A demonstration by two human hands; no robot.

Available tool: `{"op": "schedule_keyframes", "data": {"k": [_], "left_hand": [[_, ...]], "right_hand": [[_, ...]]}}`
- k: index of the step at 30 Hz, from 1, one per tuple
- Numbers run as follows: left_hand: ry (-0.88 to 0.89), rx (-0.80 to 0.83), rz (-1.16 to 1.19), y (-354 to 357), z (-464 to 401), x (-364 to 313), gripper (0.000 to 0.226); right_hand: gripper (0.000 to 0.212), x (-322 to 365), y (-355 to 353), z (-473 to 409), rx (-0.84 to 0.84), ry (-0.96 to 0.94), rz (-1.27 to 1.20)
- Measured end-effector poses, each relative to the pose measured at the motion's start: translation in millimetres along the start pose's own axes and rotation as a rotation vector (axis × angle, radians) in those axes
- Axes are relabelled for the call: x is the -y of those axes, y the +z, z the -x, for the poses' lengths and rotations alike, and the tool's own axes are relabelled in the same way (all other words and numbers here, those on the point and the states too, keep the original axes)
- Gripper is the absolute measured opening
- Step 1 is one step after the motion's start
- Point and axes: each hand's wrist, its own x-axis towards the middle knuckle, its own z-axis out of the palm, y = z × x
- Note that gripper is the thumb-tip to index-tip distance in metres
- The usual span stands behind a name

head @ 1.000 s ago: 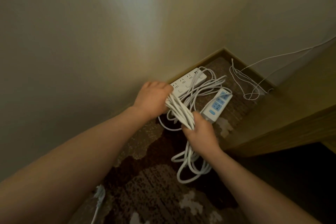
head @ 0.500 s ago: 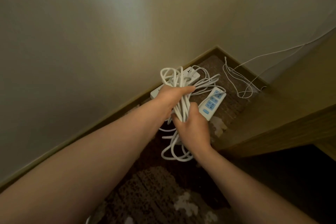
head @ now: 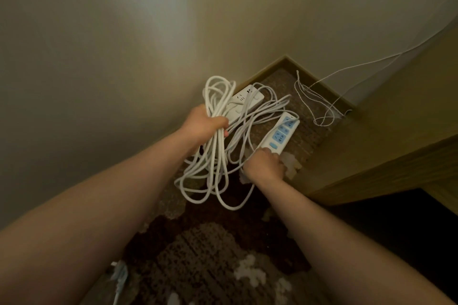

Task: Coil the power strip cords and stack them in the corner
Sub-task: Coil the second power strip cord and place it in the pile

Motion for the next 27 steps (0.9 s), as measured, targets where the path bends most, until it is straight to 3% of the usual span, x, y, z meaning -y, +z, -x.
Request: {"op": "schedule_keyframes", "data": {"k": [4, 6, 18, 22, 27], "left_hand": [[0.096, 0.063, -0.174, -1, -3, -2, 0.024], [0.089, 0.065, -0.191, -4, -5, -1, 0.027], [0.140, 0.121, -0.256, -5, -9, -10, 0.023], [0.222, 0.270, -0.309, 25, -19, -43, 0.016], [0.154, 0.493, -0.491, 67, -50, -76, 0.015]], "right_hand": [[0.079, 5, 10, -23, 0.116, 0.041, 0.132], [0.085, 1, 10, -29, 0.164, 0.058, 0.153], [0.065, -6, 7, -26, 0.154, 0.119, 0.034], [0.070, -13, 8, -12, 0.136, 0.239, -0.026], [0.052, -19, 4, -14, 0.147, 0.253, -0.028]]}}
